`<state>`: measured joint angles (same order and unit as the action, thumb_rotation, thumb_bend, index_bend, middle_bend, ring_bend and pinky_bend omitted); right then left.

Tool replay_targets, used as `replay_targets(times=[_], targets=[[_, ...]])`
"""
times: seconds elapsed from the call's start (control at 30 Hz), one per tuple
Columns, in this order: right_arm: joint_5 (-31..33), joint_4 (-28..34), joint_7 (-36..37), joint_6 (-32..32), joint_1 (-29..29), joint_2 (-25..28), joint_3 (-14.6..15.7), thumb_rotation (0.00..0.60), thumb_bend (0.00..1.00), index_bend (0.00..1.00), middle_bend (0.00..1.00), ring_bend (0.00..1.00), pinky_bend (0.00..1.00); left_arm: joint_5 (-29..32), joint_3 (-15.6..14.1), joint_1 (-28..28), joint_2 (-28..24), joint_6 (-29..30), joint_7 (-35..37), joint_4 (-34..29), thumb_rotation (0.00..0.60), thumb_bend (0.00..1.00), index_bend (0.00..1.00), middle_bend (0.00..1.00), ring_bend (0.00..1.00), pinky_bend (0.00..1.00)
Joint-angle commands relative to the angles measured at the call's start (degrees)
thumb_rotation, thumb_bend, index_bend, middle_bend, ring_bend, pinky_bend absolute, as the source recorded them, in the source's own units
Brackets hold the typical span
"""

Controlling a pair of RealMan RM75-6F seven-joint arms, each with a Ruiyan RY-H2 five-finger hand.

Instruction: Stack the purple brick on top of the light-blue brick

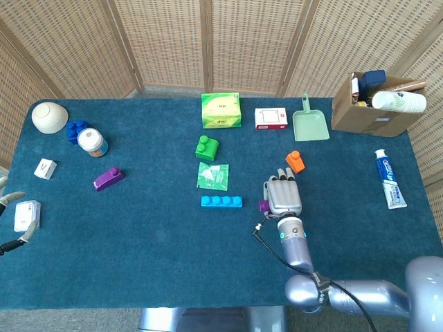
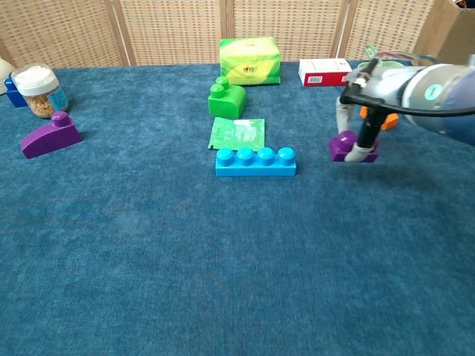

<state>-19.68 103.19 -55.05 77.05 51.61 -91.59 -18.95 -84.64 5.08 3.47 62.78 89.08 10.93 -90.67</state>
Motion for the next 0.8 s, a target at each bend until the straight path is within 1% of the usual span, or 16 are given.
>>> replay_targets(times=[0.03, 0.27, 0.8], targets=[[0.52, -0.91, -0.47, 0.06, 1.24, -1.13, -0.74, 0.600, 0.19, 0.58, 0.30, 0.09, 0.06, 0.04, -0.04, -0.12, -0.03, 0.09, 0.05, 0.03, 0.333, 0.38, 0.26, 0.03, 0.00, 0.00], [1.18, -1.87, -1.77, 0.98, 3.79, -3.00, -2.19, 0.600, 0.19, 0.58, 0.30, 0.10, 0.07, 0.44, -0.09, -0.46, -0.14, 0.12, 0.31, 0.23, 0.330, 0.38, 0.26, 0.02, 0.00, 0.00], [4.82, -4.06, -5.45, 4.10, 9.04, -7.49, -5.25, 0.600, 0.18, 0.58, 0.30, 0.10, 0.07, 0.10, -0.09, 0.08, 0.84, -0.79, 1.61, 1.59, 0.333, 0.38, 0.26, 0.02, 0.00, 0.00]])
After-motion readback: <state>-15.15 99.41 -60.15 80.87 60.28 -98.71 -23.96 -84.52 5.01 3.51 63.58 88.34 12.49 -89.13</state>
